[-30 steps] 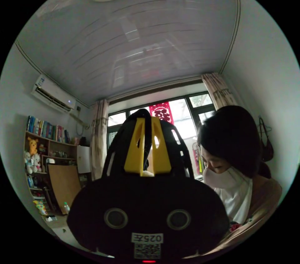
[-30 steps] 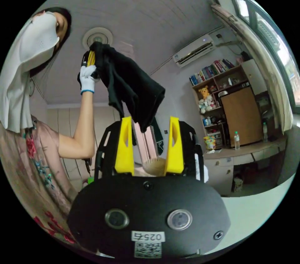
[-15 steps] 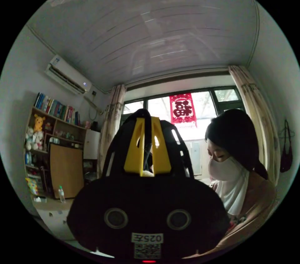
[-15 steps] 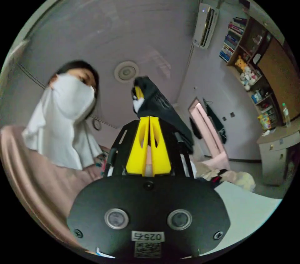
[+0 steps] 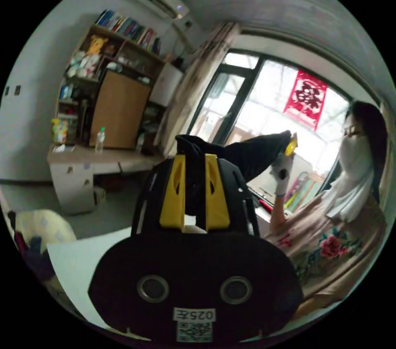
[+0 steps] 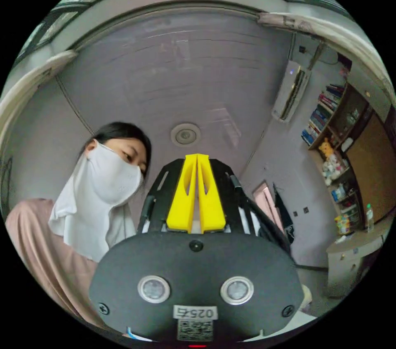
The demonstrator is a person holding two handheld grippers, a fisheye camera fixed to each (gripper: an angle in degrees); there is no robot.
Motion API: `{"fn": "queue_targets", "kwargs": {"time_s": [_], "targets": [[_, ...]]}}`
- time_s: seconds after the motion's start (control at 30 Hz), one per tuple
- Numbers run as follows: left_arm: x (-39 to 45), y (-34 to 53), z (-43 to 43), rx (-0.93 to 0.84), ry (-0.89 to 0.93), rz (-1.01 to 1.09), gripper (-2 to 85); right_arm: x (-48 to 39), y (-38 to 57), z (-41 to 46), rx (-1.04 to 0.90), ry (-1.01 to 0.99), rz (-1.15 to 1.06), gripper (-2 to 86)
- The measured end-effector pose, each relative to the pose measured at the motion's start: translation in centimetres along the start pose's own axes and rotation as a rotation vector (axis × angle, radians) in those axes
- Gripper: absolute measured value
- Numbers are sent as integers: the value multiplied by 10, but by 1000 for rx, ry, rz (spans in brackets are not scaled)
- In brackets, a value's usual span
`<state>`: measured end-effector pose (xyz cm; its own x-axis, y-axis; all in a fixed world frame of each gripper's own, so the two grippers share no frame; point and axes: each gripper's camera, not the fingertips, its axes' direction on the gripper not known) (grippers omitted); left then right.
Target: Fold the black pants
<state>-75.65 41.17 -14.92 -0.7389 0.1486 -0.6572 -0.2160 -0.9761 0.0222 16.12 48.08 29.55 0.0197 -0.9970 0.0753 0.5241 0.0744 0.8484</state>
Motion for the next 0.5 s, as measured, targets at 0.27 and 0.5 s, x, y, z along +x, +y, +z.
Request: {"fn": "queue_targets", "kwargs": {"time_s": [0.27, 0.5], "targets": [[-2, 72, 65, 102, 88, 39, 88, 25, 49, 39, -312, 364, -252, -7], [-45, 158, 276, -306, 106, 5, 102, 128, 227, -36, -659, 1112, -57, 70]]}}
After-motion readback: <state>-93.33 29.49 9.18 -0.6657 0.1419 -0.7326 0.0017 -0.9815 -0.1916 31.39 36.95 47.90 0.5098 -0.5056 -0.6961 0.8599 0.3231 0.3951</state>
